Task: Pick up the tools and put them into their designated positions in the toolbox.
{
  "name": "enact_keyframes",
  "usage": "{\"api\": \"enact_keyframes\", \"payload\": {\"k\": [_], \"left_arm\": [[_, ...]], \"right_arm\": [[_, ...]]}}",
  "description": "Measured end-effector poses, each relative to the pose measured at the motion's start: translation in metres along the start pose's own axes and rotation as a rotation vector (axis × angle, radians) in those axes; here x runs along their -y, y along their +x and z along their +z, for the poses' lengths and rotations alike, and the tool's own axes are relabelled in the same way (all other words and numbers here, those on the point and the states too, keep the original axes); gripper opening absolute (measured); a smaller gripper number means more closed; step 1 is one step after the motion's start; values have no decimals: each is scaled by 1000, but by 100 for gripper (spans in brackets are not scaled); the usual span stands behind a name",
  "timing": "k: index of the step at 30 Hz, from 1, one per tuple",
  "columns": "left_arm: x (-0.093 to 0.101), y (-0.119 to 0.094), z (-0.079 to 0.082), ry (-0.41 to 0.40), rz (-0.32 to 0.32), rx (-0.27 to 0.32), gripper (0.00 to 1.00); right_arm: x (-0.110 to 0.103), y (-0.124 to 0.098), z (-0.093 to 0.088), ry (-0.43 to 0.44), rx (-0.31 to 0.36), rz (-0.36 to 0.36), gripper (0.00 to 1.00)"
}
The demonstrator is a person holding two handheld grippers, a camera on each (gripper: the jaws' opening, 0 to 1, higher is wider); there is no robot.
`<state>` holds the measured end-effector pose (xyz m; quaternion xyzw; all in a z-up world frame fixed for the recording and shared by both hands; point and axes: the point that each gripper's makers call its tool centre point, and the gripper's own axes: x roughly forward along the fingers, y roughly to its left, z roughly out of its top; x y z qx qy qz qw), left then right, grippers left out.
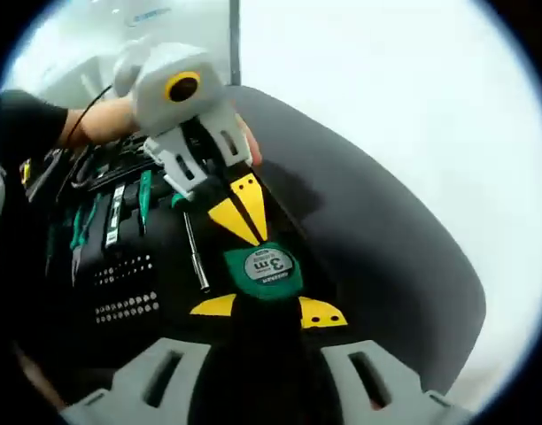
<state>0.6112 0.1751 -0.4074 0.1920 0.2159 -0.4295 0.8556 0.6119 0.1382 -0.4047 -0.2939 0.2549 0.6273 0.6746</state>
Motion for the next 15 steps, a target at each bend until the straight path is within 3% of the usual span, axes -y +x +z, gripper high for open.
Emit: {"api": "enact_keyframes", "payload": {"k": [4, 5, 7, 8, 9, 10, 12, 13, 15], "left_arm": [[0, -2, 1, 7, 23, -7, 1], [-12, -6, 2, -7, 68, -19, 1], [-30, -14, 10, -18, 117, 14, 1], [-41, -18, 21, -20, 132, 68, 1], [-40, -18, 23, -9, 111, 69, 1], [-32, -15, 25, 33, 45, 63, 3], [-23, -8, 27, 74, -12, 72, 13], [-20, -5, 29, 47, -27, 91, 20], [-17, 3, 30, -27, -52, 114, 23]], "right_arm": [[-4, 0, 1, -26, -12, -10, 21], [-4, 0, 1, -26, -12, -12, 21], [-3, 0, 2, -4, -25, -17, 21], [-4, 1, 2, 0, -34, -16, 22], [-3, 0, 3, 1, -39, -15, 22], [-4, 1, 3, 0, -47, -18, 22], [-4, 0, 2, -3, -47, -20, 22], [-4, 0, 2, -3, -46, -19, 22], [-4, 0, 2, -3, -42, -18, 22]]}}
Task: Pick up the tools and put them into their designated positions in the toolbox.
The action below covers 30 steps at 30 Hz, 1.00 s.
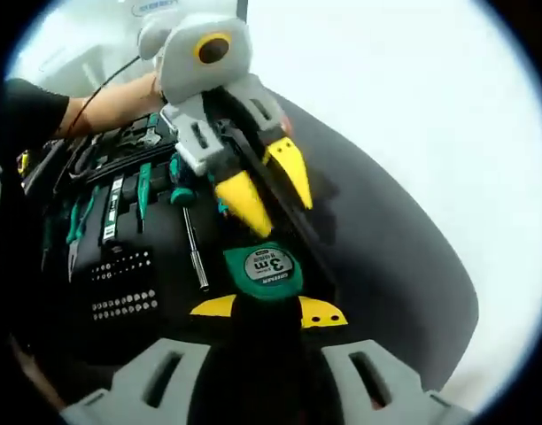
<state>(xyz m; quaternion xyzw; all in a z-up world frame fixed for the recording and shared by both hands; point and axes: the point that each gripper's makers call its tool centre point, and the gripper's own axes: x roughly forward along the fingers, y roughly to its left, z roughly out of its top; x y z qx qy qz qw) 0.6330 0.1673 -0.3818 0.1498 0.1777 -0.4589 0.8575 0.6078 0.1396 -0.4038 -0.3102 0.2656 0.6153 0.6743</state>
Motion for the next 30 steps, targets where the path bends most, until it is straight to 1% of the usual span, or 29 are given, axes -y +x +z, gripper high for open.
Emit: {"api": "enact_keyframes", "payload": {"k": [1, 2, 3, 4, 5, 6, 7, 8, 9, 10, 12, 13, 14, 15, 17, 18, 19, 20, 21, 22, 23, 24, 25, 26, 27, 28, 29, 30], "left_arm": [[-1, 3, -7, -18, 2, -28, 19], [-4, 7, -14, -12, 15, -60, 15], [-10, 13, -6, -41, 31, 7, 6], [-7, 13, -8, -90, -4, -6, 5], [-8, 15, -9, -216, -7, -4, 3], [-8, 15, -10, -210, -29, -9, 2], [-7, 15, -10, -182, -21, 0, 2], [-2, 13, -10, -137, -14, 13, 1], [-1, 12, -10, -134, -4, 14, 0], [-5, 9, -9, -146, 4, 10, 0], [-6, 5, -7, -167, 8, 4, 0], [-9, 4, -8, -185, 9, -1, 0], [-8, 3, -8, -189, 3, 2, 0], [-5, 1, -7, -178, 20, 18, 0], [-2, 0, -9, -209, 4, 29, 0], [-4, 0, -8, -212, 9, 37, 0], [1, -2, -7, -191, 22, 49, 0], [2, -2, -6, -200, 25, 60, 0], [2, -2, -5, -227, 16, 63, 0], [0, -3, 4, -225, 13, 115, 0], [0, -7, 18, -243, 0, 186, 0], [1, -10, 26, -289, -11, 220, 0], [0, -10, 29, -280, 3, 222, 0], [-9, -7, 11, -203, 78, 102, 0], [1, -4, 8, -190, 33, 103, 0], [3, -3, 3, -237, 16, 86, 0], [-5, -1, -1, -245, 17, 84, 0], [-7, -2, -1, -238, 25, 91, 0]], "right_arm": [[0, 0, 0, 1, 2, 2, 22], [0, 0, 0, 2, 3, 3, 22], [0, 0, 0, 2, 5, 4, 22], [0, 0, 0, 3, 5, 5, 22], [0, 0, 0, 2, 6, 6, 22], [1, 0, 0, 2, 8, 8, 22], [1, 0, 0, 4, 11, 10, 22], [0, 0, 0, 6, 13, 10, 22], [0, 0, 0, 5, 13, 11, 22], [0, 1, 1, 0, 7, 8, 22], [0, 1, 1, -15, -7, 0, 22], [0, 0, 1, -25, -10, 0, 22], [1, 0, 0, -23, -10, 0, 22], [1, 0, 0, -23, -5, 3, 22], [2, -1, -1, -21, 11, 10, 22], [1, -1, -1, -22, 15, 12, 22], [1, -1, 0, -29, 17, 15, 22], [1, -1, -1, -31, 21, 15, 22], [1, -1, -1, -34, 23, 16, 22], [1, -2, -1, -43, 20, 19, 22], [0, -2, -2, -44, 19, 15, 22], [0, -3, -3, -49, 16, 14, 19], [7, -3, -5, -61, 7, -16, 15], [8, -2, -5, -49, 15, -14, 15], [6, -2, -7, 15, 2, -5, 15], [5, -1, -5, 34, 5, -4, 16], [4, -2, -4, 22, -2, 1, 16], [4, -4, -4, 15, -4, -4, 16]]}}
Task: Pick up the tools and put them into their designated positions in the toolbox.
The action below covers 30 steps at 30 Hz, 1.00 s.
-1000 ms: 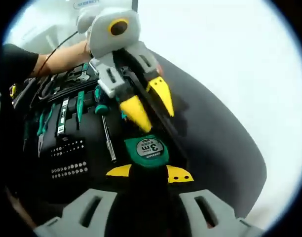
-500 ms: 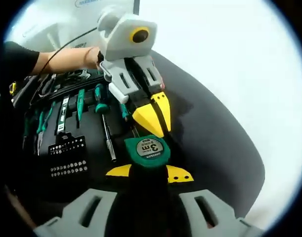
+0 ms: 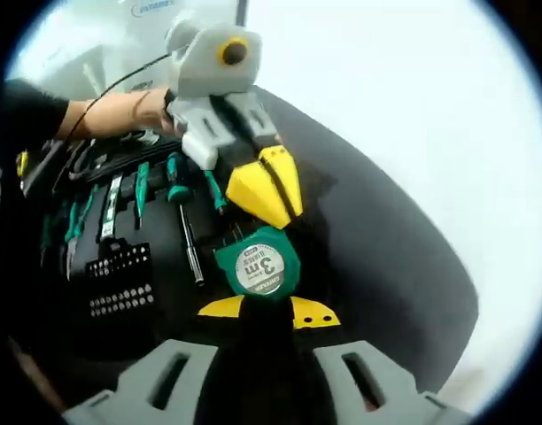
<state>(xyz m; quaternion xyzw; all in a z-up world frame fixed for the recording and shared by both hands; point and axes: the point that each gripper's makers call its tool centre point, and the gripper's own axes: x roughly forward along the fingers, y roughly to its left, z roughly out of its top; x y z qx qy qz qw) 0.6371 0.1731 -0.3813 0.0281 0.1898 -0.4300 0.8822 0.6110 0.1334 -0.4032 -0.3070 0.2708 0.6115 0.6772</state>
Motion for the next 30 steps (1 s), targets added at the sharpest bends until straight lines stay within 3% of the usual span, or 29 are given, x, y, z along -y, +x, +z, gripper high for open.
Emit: {"api": "enact_keyframes", "payload": {"k": [2, 5, 6, 8, 9, 11, 13, 14, 15, 16, 17, 19, 20, 23, 27, 28, 30], "left_arm": [[-16, -2, -4, 32, 84, -33, 0], [-11, -2, -9, 64, 92, -58, 0], [-9, -2, -11, 147, 113, -79, 0], [-8, -4, -9, 209, 123, -102, 0], [-7, -9, -5, 216, 121, -113, 0], [-6, -19, 2, 230, 114, -122, 0], [-1, -21, -7, 335, 102, -187, 0], [1, -18, -6, 354, 103, -180, 0], [4, -17, -7, 362, 93, -180, 0], [7, -16, -5, 356, 84, -174, 0], [7, -16, -4, 351, 80, -172, 0], [7, -15, -4, 363, 76, -173, 0], [7, -14, -6, 376, 75, -174, 0], [10, -13, -8, 376, 60, -177, 0], [14, -9, -11, 431, 63, -183, 0], [15, -10, -12, 421, 58, -187, 0], [15, -10, -12, 402, 59, -192, 0]], "right_arm": [[3, -6, 4, -9, 12, -20, 16], [5, -3, 24, 6, 90, -33, 14], [6, 5, 27, 14, 84, -33, 14], [1, 14, 27, 35, 64, -14, 7], [0, 16, 35, 26, 106, -6, 7], [-1, 13, 31, 33, 84, -14, 7], [-6, 10, 27, -15, 73, 7, 8], [-5, 7, 22, -8, 71, 10, 9], [-4, 5, 16, 44, 64, 14, 11], [2, 2, 8, 153, 59, 8, 13], [5, 0, 2, 181, 51, 11, 15], [10, 0, -7, 168, 49, -4, 20], [7, -1, -2, 150, 81, 1, 24], [-10, 9, 8, 222, 93, 101, 39], [-8, 22, 11, 196, 63, 65, 37], [-5, 24, 9, 180, 31, 30, 36], [-8, 24, 8, 161, 30, 50, 36]]}}
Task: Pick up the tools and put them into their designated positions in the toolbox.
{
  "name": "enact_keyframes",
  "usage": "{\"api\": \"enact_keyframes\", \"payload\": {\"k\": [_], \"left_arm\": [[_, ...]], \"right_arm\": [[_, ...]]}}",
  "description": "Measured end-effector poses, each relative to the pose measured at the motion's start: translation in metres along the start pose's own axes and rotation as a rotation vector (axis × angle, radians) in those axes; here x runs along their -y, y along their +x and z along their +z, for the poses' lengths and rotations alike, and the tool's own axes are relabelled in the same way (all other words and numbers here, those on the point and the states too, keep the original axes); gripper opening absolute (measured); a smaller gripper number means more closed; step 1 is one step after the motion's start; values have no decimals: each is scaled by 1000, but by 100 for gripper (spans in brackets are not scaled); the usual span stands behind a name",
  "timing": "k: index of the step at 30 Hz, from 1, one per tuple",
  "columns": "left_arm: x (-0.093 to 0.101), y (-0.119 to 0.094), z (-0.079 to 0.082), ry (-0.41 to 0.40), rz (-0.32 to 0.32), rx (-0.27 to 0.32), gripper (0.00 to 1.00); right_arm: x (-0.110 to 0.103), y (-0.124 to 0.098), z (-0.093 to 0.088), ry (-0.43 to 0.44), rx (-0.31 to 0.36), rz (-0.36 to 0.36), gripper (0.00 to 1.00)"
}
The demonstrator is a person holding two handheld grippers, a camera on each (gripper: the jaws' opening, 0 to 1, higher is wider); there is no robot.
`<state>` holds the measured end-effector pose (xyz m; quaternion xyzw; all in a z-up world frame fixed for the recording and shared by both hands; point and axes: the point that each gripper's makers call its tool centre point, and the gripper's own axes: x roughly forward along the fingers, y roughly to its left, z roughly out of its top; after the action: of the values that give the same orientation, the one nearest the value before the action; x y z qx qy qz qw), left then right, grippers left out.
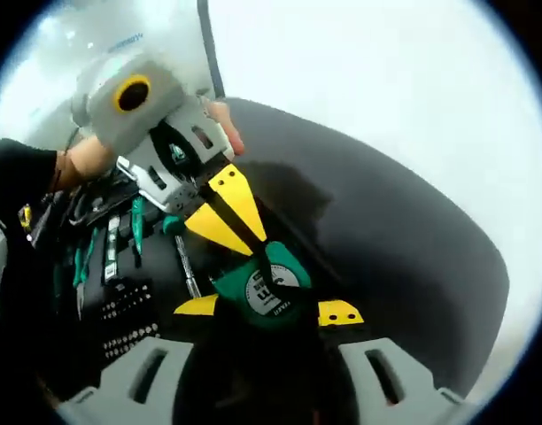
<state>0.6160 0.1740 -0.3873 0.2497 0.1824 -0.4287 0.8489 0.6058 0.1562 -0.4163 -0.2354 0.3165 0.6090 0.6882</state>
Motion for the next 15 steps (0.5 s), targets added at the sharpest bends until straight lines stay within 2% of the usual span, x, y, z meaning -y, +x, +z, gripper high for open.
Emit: {"api": "enact_keyframes", "payload": {"k": [2, 3, 4, 5, 6, 7, 8, 9, 10, 11, 12, 13, 15], "left_arm": [[-1, 0, 0, -3, 3, 1, 0], [-1, 0, 0, 1, 4, 0, 0], [-1, 0, -1, 2, 5, -2, 0], [0, 1, -4, 16, 5, -20, 0], [3, 4, -20, 50, -5, -98, 0], [4, 7, -10, 102, -3, -36, 0], [2, 7, -10, 72, 1, -43, 0], [3, 8, -11, 58, -1, -44, 0], [1, 5, -12, 46, 1, -37, 0], [1, 5, -12, 43, -2, -34, 0], [1, 5, -12, 32, -5, -28, 0], [1, 5, -12, 29, -6, -27, 0], [2, 6, -12, 29, -2, -26, 0]], "right_arm": [[3, -1, 0, -7, -5, -2, 35], [3, -1, 0, -44, -31, -24, 34], [4, -3, -1, -46, -65, -50, 33], [4, -6, -1, -10, -104, -75, 31], [7, -9, 4, -37, -105, -94, 30], [1, -9, 16, -94, -71, -94, 23], [-18, -11, 17, -155, -85, -23, 16], [-35, -13, 33, -206, 12, 18, 12], [-34, -12, 30, -204, -16, 24, 7], [-30, -10, 27, -121, -36, -8, 7], [-19, -11, 18, -117, -77, -56, 8], [-16, -14, 12, -90, -79, -43, 9], [-4, -26, 7, -15, -25, -64, 13]]}}
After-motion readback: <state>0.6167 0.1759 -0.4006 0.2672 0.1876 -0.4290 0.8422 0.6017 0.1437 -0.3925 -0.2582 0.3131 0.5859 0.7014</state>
